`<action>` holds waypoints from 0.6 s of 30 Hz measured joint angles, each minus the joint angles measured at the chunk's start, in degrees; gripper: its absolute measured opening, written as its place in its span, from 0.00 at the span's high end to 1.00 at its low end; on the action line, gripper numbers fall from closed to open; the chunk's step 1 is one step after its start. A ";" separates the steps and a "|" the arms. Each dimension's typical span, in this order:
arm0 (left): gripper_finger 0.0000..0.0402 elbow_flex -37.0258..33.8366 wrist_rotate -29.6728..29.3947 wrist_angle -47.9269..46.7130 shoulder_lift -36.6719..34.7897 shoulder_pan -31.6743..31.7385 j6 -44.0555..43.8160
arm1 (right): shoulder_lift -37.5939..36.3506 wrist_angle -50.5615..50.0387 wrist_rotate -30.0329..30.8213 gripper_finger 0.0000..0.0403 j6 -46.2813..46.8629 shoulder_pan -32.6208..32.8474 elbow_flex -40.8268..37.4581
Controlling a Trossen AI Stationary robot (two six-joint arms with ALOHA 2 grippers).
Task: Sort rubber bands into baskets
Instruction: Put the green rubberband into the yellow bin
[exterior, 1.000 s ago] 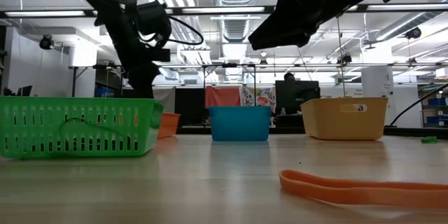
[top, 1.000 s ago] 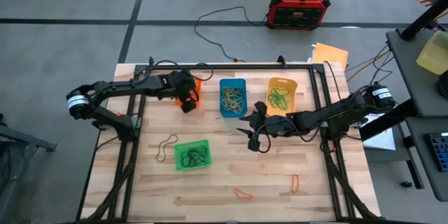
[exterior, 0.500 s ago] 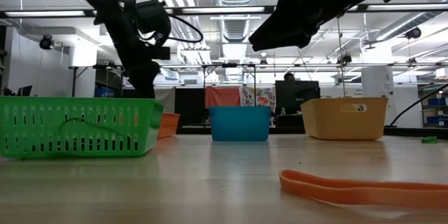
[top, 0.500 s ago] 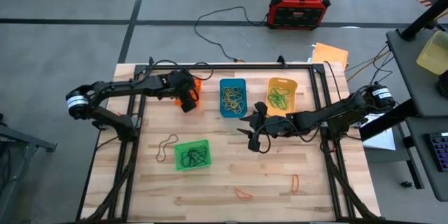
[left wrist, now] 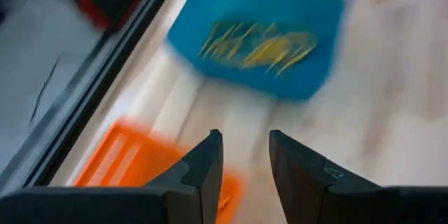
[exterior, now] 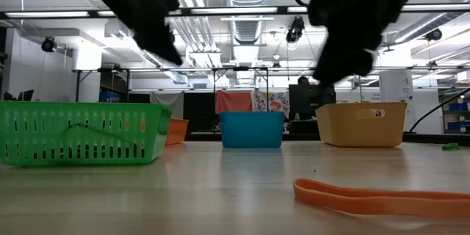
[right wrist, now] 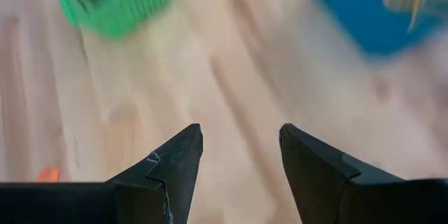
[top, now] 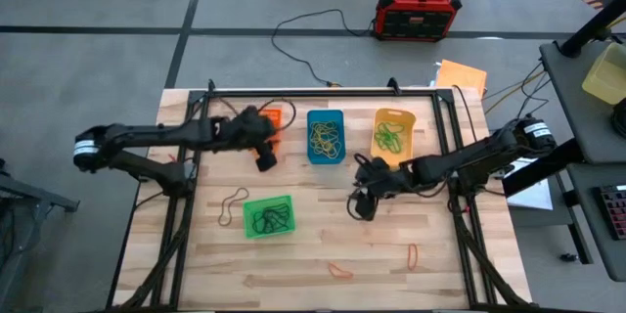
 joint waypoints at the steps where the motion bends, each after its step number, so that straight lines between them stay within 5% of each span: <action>1: 0.75 0.00 0.02 1.69 -0.58 -1.87 0.01 | 0.15 -2.89 -1.39 0.54 2.62 0.34 0.36; 9: 0.75 -0.07 -3.66 8.41 -4.12 -14.91 1.92 | 0.23 -39.28 -9.42 0.58 26.94 1.98 5.41; 13: 0.75 -0.07 -9.26 8.37 -5.04 -18.08 2.91 | 0.72 -58.24 -6.69 0.62 34.72 1.86 6.90; 18: 0.75 -0.07 -11.12 8.25 -5.06 -18.51 3.04 | 0.82 -62.79 -1.07 0.68 35.67 1.67 6.12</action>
